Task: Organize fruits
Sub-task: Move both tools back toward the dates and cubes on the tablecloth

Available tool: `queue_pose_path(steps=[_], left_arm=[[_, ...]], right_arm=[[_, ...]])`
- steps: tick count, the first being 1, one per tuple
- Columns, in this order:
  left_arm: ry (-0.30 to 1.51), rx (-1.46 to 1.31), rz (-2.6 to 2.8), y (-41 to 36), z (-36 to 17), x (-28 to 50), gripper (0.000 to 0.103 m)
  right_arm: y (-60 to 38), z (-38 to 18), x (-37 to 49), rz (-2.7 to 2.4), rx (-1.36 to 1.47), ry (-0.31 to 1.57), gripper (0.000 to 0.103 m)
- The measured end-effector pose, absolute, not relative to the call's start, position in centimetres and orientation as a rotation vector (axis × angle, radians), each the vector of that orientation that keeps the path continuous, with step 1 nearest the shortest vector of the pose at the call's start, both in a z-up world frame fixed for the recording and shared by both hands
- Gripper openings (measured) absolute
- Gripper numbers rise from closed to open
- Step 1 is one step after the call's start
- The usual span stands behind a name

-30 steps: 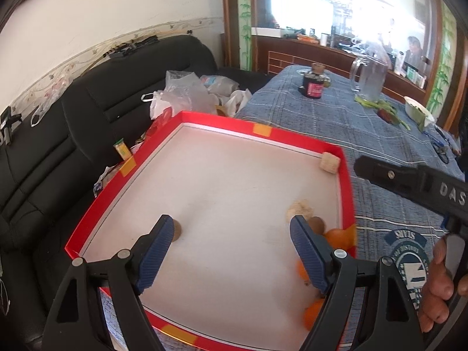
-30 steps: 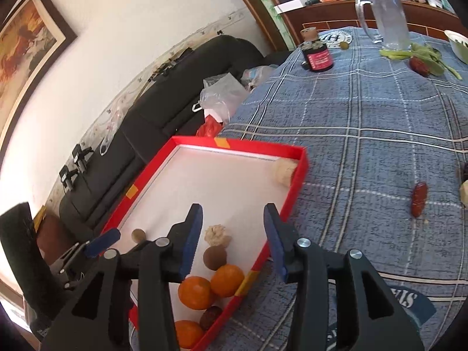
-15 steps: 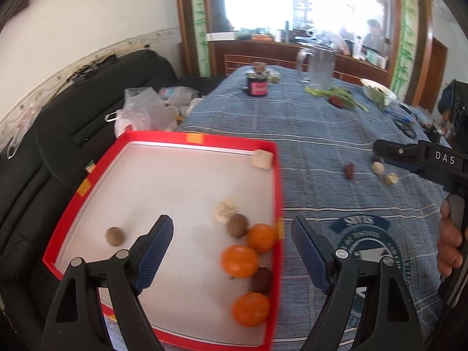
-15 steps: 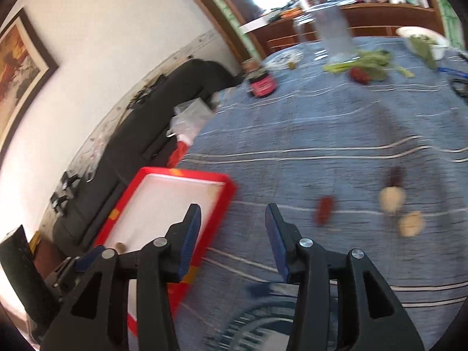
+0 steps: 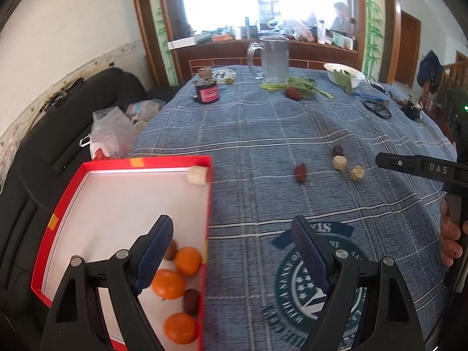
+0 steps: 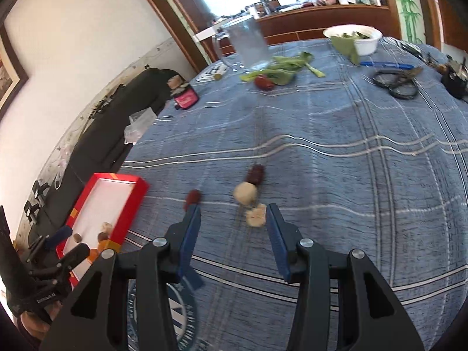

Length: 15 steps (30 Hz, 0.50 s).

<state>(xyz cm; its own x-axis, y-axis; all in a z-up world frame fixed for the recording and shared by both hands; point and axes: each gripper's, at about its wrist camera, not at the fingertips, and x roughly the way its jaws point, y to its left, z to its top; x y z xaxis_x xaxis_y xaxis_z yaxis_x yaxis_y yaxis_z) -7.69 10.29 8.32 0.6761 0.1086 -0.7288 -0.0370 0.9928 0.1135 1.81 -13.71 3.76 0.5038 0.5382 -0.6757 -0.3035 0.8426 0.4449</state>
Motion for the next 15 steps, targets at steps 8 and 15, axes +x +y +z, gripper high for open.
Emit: queue_pose_path(steps=[8, 15], left_arm=[[0.859, 0.143, 0.045, 7.5, 6.7, -6.7, 0.083], [0.886, 0.151, 0.042, 6.9, 5.7, -6.0, 0.083]], right_arm=[[-14.2, 2.7, 2.2, 0.493, 0.267, 0.931, 0.048], [-11.5, 1.8, 2.1, 0.475, 0.153, 0.91, 0.048]])
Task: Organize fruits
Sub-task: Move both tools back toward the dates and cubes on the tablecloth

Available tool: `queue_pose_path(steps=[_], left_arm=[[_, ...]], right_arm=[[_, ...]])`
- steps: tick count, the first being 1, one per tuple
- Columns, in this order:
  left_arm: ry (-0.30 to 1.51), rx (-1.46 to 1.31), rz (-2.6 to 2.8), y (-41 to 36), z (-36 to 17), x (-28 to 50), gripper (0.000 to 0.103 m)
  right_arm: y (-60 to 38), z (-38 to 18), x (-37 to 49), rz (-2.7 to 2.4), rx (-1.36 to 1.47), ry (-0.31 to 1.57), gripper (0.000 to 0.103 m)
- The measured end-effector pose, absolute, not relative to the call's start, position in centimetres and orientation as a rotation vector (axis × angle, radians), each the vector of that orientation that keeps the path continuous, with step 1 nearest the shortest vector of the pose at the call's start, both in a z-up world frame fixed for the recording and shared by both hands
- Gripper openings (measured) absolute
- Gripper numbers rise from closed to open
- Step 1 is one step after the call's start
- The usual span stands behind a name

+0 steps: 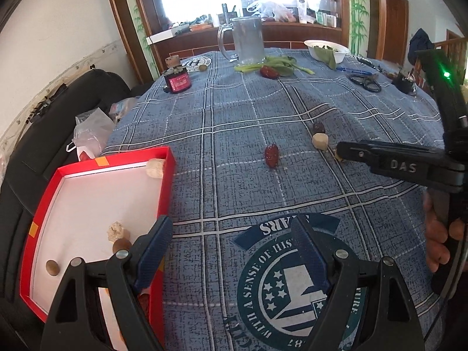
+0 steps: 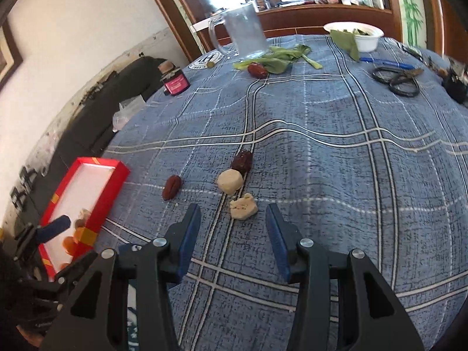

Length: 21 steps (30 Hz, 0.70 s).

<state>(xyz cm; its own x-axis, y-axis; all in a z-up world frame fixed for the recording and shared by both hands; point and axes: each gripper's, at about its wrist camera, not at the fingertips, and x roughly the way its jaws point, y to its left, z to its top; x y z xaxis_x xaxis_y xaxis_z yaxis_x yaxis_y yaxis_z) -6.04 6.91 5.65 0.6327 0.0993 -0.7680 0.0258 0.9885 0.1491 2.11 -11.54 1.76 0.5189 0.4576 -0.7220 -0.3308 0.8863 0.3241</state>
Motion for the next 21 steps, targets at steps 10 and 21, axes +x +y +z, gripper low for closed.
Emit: queue_pose_path(steps=[10, 21], left_arm=[[0.892, 0.164, 0.037, 6.5, 6.0, -3.7, 0.083], [0.98, 0.1, 0.03, 5.4, 4.6, 1.8, 0.083]], right_arm=[[-9.6, 0.3, 3.3, 0.413, 0.049, 0.923, 0.033], [-10.8, 0.5, 3.6, 0.349, 0.042, 0.921, 0.025]])
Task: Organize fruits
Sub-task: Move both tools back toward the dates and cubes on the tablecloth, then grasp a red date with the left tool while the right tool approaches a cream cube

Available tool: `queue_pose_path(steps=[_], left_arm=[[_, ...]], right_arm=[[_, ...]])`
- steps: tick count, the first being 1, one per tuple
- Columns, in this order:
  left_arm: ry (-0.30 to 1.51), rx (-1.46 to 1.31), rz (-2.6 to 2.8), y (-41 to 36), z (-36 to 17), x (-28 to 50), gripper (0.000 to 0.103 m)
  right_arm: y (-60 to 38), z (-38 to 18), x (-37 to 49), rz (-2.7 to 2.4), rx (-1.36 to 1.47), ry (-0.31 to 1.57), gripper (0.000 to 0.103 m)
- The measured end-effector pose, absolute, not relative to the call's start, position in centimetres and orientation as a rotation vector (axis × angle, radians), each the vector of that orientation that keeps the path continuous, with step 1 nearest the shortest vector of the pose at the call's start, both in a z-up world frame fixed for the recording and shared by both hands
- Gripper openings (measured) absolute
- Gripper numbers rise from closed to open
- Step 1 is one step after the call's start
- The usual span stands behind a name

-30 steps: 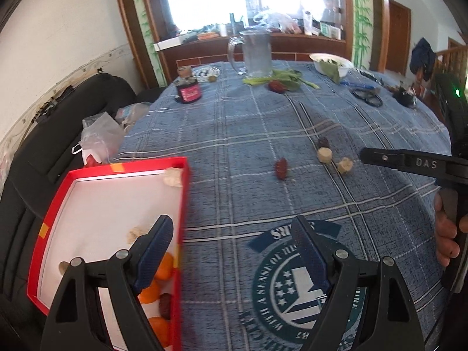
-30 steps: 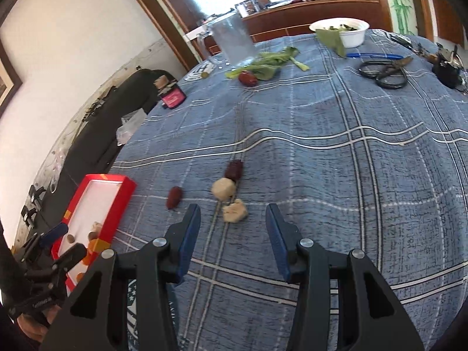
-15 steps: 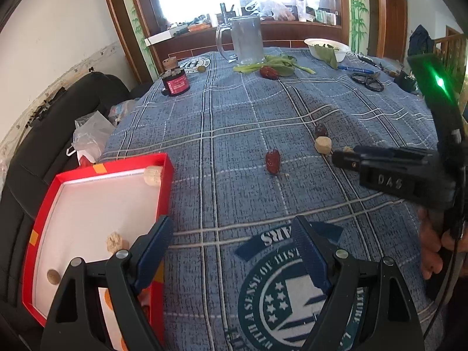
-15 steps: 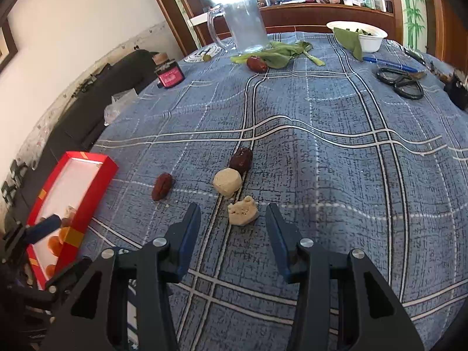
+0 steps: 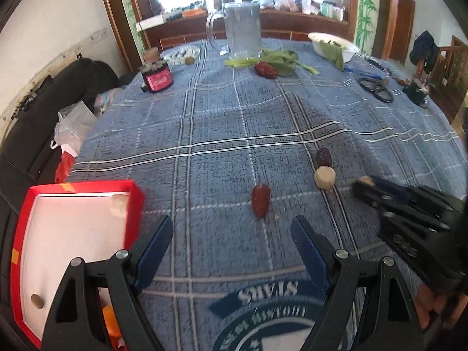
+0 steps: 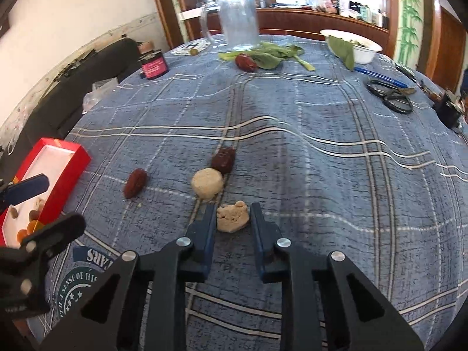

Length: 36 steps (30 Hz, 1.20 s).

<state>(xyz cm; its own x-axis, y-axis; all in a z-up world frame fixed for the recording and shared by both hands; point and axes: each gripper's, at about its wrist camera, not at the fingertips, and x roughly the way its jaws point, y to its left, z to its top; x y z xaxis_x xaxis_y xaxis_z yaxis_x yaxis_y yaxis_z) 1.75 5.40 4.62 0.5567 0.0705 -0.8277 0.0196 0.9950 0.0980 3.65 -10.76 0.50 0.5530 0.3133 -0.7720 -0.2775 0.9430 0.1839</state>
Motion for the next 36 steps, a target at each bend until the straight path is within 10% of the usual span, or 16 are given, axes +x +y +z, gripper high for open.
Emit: queue_pose_path(steps=[9, 24, 36], left_arm=[[1.047, 0.079, 0.047, 4.7, 2.5, 4.8, 0.082], [1.038, 0.024, -0.031, 4.0, 2.0, 5.3, 0.016], [0.966, -0.031, -0.073, 4.3, 4.0, 2.4, 0.016]], right_arm=[[-12.6, 1.3, 3.9, 0.313, 0.147, 0.92, 0.025], [-12.9, 1.7, 3.6, 0.328, 0.176, 0.915, 0.025], [-13.2, 2.2, 3.3, 0.326, 0.188, 0.878, 0.025]])
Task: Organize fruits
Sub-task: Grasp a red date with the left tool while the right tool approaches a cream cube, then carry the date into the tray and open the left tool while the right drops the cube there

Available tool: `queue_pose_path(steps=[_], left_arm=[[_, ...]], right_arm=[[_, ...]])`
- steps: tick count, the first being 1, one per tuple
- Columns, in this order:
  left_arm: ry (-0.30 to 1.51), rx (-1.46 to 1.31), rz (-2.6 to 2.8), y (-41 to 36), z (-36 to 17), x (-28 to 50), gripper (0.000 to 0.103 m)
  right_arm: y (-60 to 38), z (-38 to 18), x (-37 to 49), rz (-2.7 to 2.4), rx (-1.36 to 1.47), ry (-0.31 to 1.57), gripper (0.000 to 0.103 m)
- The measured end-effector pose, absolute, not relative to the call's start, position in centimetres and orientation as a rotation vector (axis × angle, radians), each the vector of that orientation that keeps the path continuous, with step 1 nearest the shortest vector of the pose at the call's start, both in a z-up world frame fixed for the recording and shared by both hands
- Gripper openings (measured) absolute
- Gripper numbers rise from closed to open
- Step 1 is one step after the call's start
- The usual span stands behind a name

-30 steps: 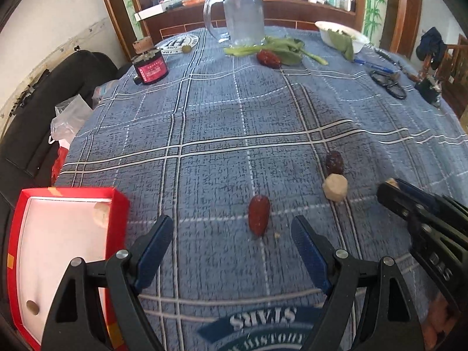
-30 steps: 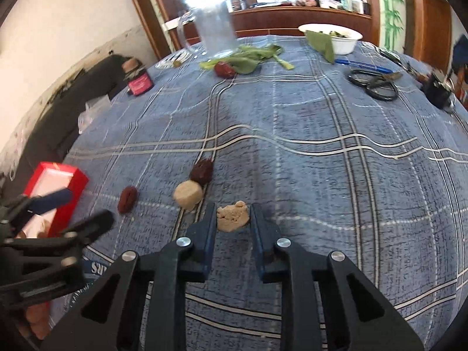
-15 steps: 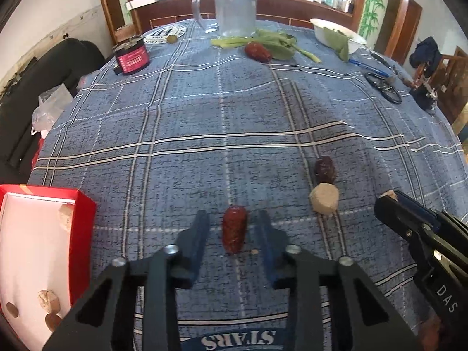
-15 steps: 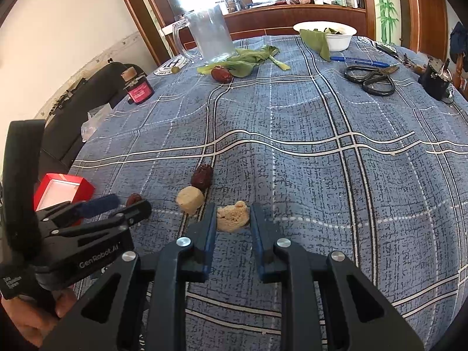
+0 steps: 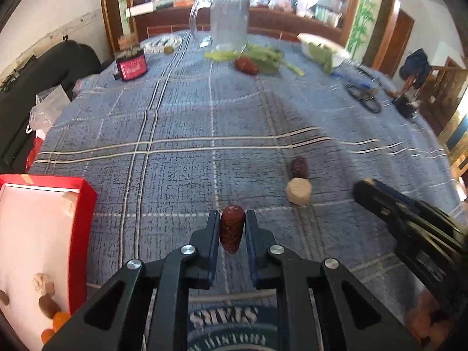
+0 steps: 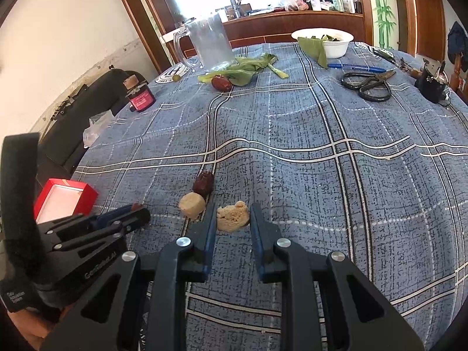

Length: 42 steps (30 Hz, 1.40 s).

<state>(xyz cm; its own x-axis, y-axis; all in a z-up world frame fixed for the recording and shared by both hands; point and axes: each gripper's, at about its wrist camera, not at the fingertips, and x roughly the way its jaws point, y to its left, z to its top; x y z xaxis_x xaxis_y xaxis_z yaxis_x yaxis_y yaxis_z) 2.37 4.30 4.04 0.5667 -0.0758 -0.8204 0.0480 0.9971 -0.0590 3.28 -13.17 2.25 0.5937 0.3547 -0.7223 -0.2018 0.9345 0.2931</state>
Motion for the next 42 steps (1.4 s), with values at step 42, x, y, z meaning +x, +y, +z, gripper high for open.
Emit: queue_pose_path(steps=[42], left_arm=[[0.711, -0.251, 0.316, 28.5, 7.8, -12.8, 0.016]], right_arm=[[11.8, 5.7, -2.9, 0.769, 0.127, 0.805, 0.025]])
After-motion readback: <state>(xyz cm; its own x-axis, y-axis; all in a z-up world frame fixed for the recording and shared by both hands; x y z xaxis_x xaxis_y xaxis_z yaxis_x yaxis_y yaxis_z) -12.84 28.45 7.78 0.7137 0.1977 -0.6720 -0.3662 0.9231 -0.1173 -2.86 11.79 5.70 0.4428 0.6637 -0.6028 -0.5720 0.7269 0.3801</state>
